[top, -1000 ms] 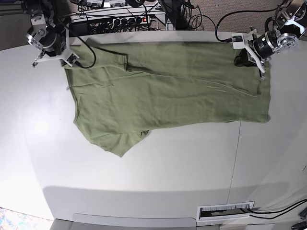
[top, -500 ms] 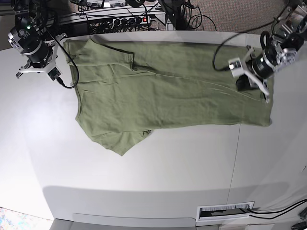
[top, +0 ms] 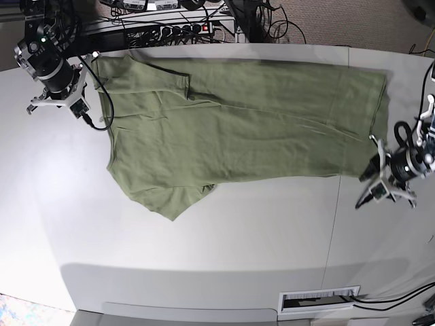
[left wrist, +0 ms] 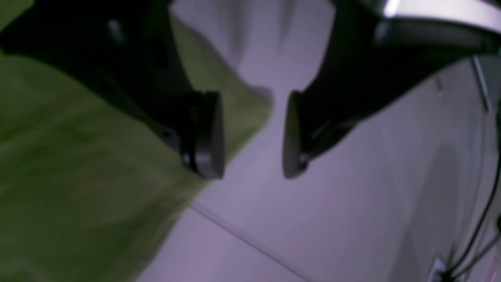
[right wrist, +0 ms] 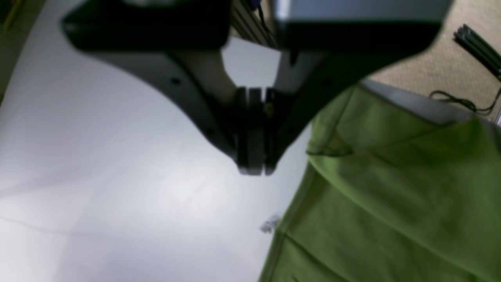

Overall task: Fold the T-shirt properly
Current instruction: 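Release the left gripper and grasp the opposite hem corner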

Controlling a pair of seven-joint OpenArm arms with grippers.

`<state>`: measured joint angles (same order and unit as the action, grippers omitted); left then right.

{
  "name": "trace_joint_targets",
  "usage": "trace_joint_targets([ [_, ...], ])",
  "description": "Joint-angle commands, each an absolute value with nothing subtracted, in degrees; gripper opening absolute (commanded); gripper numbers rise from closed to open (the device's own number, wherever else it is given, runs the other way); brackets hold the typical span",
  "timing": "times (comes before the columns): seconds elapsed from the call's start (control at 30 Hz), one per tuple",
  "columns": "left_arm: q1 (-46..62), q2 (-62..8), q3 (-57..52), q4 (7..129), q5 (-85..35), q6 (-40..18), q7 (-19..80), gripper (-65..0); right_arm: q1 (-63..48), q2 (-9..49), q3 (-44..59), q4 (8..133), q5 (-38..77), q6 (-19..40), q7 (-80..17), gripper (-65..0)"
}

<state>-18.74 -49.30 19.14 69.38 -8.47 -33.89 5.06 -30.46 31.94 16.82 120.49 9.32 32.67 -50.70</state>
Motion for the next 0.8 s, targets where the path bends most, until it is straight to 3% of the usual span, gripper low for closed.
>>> trace_joint_targets([
  [0.0,-21.69,-49.65,18.57,68.23,-8.97,-34.09,4.01,-38.5,-30.3,32.86,17.3,121.3,9.43,32.23,-49.82,-65.0],
  [0.13,-26.48,-46.17,18.57,62.33,-5.93,-40.0,2.81,-38.5,-30.3,32.86,17.3,121.3,9.43,32.23,-49.87,-65.0],
  [0.3,-27.62,-42.3,18.59,57.21,-1.72,-39.66,2.44,-38.5,-30.33,32.86,17.3,121.27,9.41,32.29,-50.09,-65.0],
  [0.53,-29.15,-42.94,18.57,48.03,-7.05,-33.26,2.48,-38.5,-30.3,32.91,17.3,121.3,9.41,32.29,-49.41,-65.0],
  [0.77,-32.01,-44.95,18.57,41.74,-12.03,-36.05,3.77,-38.5,-30.3,33.01,17.3,121.3,9.41,32.29,-49.32,-65.0],
])
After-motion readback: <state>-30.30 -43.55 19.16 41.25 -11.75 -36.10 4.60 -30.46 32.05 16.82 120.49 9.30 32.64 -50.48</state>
